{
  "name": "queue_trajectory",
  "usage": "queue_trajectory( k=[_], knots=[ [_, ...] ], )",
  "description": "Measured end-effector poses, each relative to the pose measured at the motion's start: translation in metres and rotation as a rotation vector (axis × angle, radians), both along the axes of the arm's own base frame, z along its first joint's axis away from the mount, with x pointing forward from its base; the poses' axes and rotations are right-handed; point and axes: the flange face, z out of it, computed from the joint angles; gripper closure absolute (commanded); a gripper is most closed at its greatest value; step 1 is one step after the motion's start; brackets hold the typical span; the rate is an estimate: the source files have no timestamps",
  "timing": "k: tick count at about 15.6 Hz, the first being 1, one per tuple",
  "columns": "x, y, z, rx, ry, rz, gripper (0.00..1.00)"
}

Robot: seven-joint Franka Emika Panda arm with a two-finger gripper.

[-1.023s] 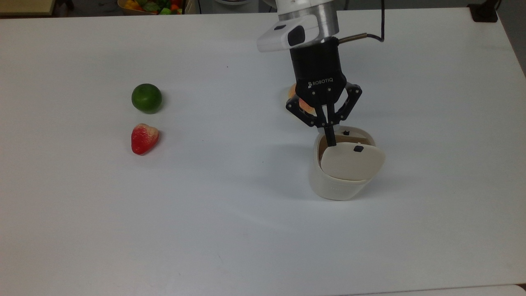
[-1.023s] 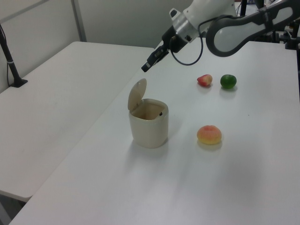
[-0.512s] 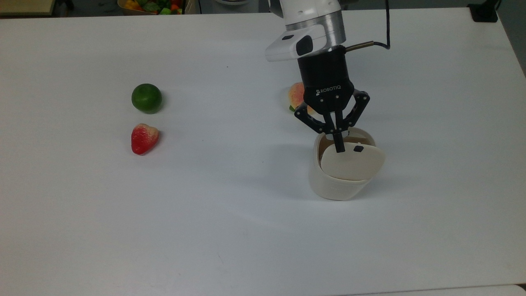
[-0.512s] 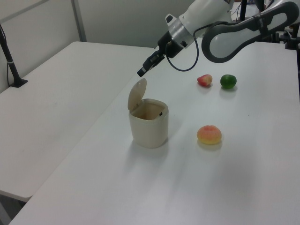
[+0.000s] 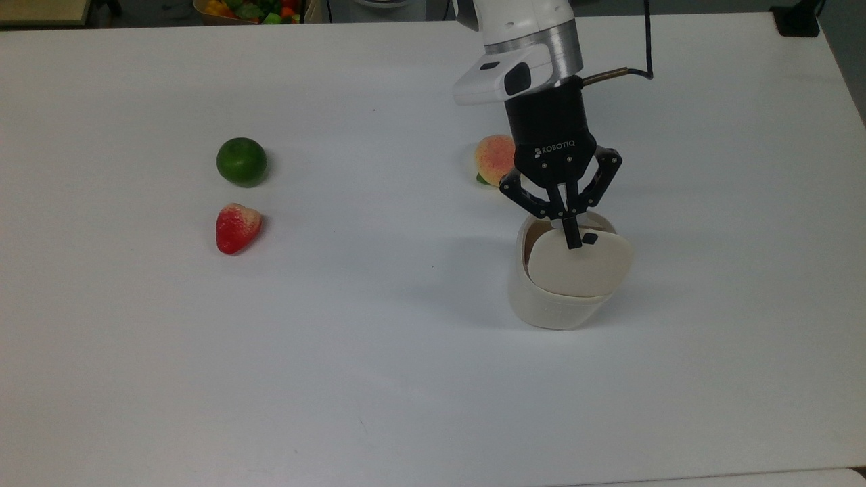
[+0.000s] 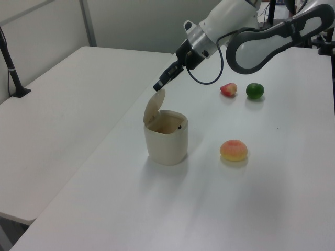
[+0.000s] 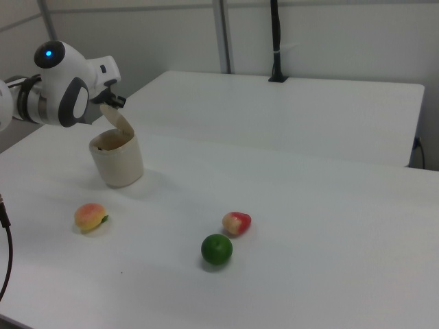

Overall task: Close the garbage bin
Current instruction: 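Push the raised lid over and down onto the bin opening with the gripper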

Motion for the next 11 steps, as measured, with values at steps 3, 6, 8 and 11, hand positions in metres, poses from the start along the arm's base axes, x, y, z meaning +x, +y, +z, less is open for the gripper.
queue_trajectory(
  k=[3, 6, 8, 11],
  knots=[
    [-0.002, 0.000, -0.010, -0.011, 0.032, 0.003, 1.00],
    [-0.004, 0.001, -0.019, -0.035, 0.100, 0.014, 1.00],
    [-0.005, 0.001, -0.023, -0.045, 0.129, 0.019, 1.00],
    [-0.007, 0.004, -0.026, -0.054, 0.162, 0.029, 1.00]
  ],
)
